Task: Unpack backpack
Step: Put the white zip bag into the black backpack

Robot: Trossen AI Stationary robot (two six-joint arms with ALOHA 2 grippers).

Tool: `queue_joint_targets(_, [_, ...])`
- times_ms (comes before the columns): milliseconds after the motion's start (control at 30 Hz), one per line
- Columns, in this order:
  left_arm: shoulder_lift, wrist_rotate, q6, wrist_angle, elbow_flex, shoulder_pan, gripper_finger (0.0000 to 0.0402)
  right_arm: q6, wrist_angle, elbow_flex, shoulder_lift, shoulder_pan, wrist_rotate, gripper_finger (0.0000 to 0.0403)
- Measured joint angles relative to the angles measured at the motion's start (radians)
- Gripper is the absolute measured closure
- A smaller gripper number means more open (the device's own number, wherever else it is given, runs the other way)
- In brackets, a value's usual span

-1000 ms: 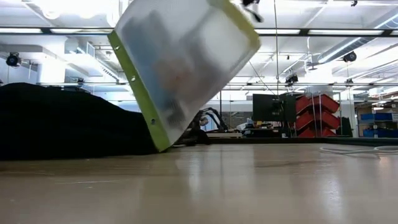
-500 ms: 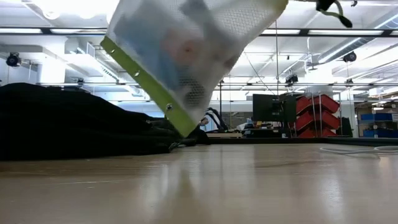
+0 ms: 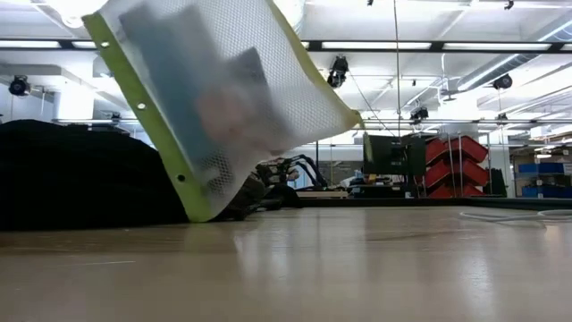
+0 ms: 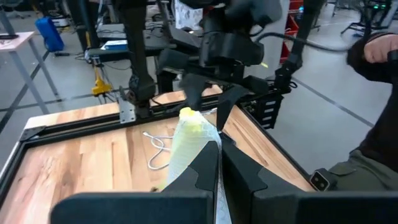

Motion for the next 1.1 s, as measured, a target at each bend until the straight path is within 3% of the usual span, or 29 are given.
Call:
queue_joint_targets(100, [-0.008,0.003,0.003,-0.008,0.000,-0.034,0.0402,-0.168,0.182,-0.018,0.000,-0.060,0.001,0.0139])
queue_joint_targets(167, [-0.014,0.011,0.008,-0.017,0.000,-0.060,0.0402,-0.224,0.259,-0.019,0.000,-0.112,-0.056,0.0123])
queue_joint_targets(367, [-0.028,-0.039,0.007,-0.024,0.000,-0.102,0.0402,-0.151,0.525,-0.051,0.081,-0.254,-0.591,0.0120])
queue_joint_targets(467, [-0.030,-0.050,0.005,-0.047,0.000,-0.101,0.0402,-0.135,0.599,-0.048,0.151,-0.253,-0.725,0.0131])
queue_joint_targets(633, [-0.047,-0.077,-0.002,-0.090,0.000,-0.101,0.0402,-0.127,0.588,-0.040,0.176,-0.231,-0.656,0.0151])
queue_joint_targets(867, [-0.082,-0.213,-0.007,-0.106,0.000,-0.102,0.0402,0.044,0.702,-0.040,0.226,-0.213,-0.599,0.0170])
queue_joint_targets(1100, [-0.104,-0.361,-0.077,-0.122,0.000,-0.102,0.0402,0.019,0.655,-0.041,0.213,-0.164,-0.278,0.0166])
